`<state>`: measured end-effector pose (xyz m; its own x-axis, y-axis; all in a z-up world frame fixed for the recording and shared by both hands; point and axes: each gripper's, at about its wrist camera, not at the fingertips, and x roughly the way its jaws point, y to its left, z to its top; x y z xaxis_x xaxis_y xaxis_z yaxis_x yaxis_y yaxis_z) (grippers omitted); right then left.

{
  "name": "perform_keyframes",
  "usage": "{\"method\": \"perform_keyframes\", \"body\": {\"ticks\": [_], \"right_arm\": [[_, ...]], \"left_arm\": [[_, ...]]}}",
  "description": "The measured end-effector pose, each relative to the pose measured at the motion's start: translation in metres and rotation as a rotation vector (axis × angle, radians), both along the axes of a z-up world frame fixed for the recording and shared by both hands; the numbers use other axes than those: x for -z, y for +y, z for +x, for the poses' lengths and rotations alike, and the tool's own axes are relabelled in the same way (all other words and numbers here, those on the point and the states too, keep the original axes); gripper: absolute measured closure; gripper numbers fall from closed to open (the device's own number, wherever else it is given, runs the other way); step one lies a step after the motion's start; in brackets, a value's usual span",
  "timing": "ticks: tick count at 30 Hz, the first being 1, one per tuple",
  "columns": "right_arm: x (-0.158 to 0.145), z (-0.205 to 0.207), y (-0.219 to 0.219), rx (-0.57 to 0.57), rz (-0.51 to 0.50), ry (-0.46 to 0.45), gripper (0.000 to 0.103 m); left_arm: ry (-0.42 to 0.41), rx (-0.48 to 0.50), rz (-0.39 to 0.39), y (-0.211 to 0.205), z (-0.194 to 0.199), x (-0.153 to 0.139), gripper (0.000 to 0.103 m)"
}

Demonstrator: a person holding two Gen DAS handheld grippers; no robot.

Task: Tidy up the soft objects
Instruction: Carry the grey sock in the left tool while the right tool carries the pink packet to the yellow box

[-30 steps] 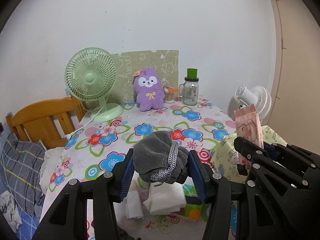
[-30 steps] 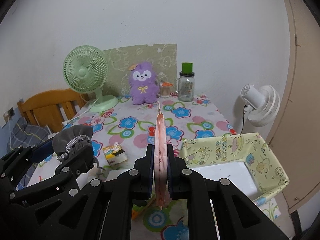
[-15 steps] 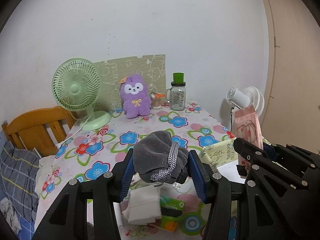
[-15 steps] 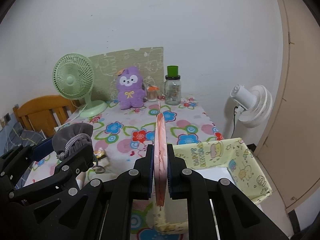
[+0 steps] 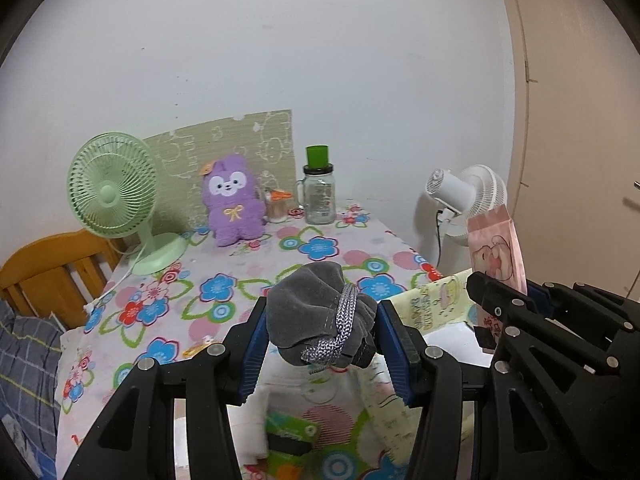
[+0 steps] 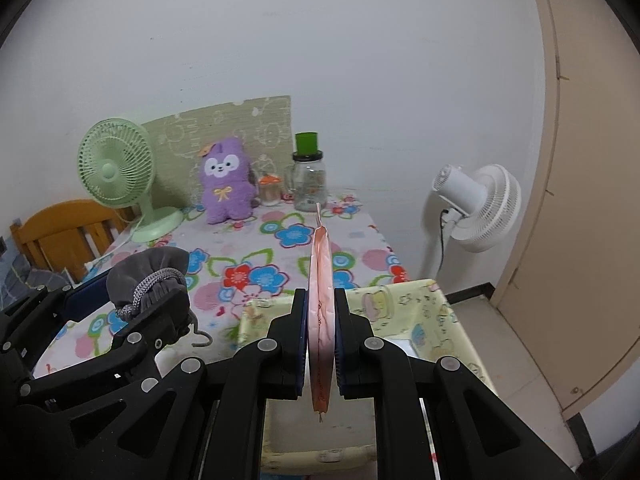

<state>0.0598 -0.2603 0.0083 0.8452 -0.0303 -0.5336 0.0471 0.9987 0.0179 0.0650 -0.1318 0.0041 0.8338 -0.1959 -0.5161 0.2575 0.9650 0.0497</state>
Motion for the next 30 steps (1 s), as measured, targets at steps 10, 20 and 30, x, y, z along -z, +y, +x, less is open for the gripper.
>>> {"method": "perform_keyframes", "body": {"ticks": [10, 20, 30], "right_arm": [[0.009, 0.003, -0.037, 0.055, 0.0, 0.027, 0.089], [0.028, 0.015, -0.064, 0.064, 0.004, 0.082, 0.089], [0.054, 0.035, -0.077, 0.046, 0.001, 0.15, 0.089]], "left_arm": [[0.018, 0.062, 0.012, -0.037, 0.006, 0.008, 0.049], [0.064, 0.092, 0.039, -0.07, 0.018, 0.024, 0.049], [0.147, 0.102, 0.073, -0.088, 0.035, 0.049, 0.047]]}}
